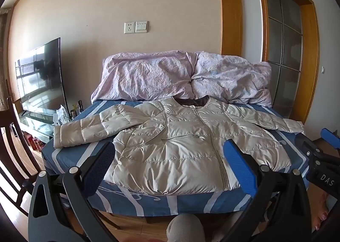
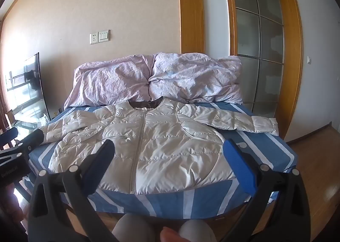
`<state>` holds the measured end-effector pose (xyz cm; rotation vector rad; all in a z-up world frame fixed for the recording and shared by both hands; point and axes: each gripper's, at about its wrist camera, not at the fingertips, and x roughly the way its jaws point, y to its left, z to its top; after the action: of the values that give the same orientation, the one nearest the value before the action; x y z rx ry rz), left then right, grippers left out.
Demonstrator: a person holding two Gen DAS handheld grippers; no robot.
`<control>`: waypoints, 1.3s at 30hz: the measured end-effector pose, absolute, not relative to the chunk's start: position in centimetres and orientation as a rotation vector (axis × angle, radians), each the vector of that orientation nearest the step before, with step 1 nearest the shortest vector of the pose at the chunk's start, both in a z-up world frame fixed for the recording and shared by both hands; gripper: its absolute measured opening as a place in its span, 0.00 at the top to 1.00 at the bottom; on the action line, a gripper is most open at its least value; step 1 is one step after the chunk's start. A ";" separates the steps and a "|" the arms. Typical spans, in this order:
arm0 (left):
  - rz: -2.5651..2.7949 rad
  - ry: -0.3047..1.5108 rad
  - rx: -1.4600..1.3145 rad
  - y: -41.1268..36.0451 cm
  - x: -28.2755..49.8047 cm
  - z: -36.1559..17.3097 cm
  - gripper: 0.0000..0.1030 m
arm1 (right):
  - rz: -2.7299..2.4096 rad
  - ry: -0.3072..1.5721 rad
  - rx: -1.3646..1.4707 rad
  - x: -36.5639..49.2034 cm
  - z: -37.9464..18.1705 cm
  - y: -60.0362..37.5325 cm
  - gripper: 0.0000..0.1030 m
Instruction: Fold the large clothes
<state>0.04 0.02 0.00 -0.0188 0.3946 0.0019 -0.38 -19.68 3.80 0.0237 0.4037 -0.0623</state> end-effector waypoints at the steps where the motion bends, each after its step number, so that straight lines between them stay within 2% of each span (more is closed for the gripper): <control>1: 0.002 0.395 -0.019 0.0 0.1 0.0 0.01 | -0.062 0.403 0.024 -0.4 3.8 -19.7 0.02; 39: -0.011 0.389 0.005 -0.2 -0.2 0.1 0.01 | -0.060 0.401 0.014 -0.4 4.0 -19.5 0.02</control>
<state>-0.20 -0.23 0.08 0.0052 0.3888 -0.0113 -0.43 -19.51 3.98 0.0140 0.4012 -0.0602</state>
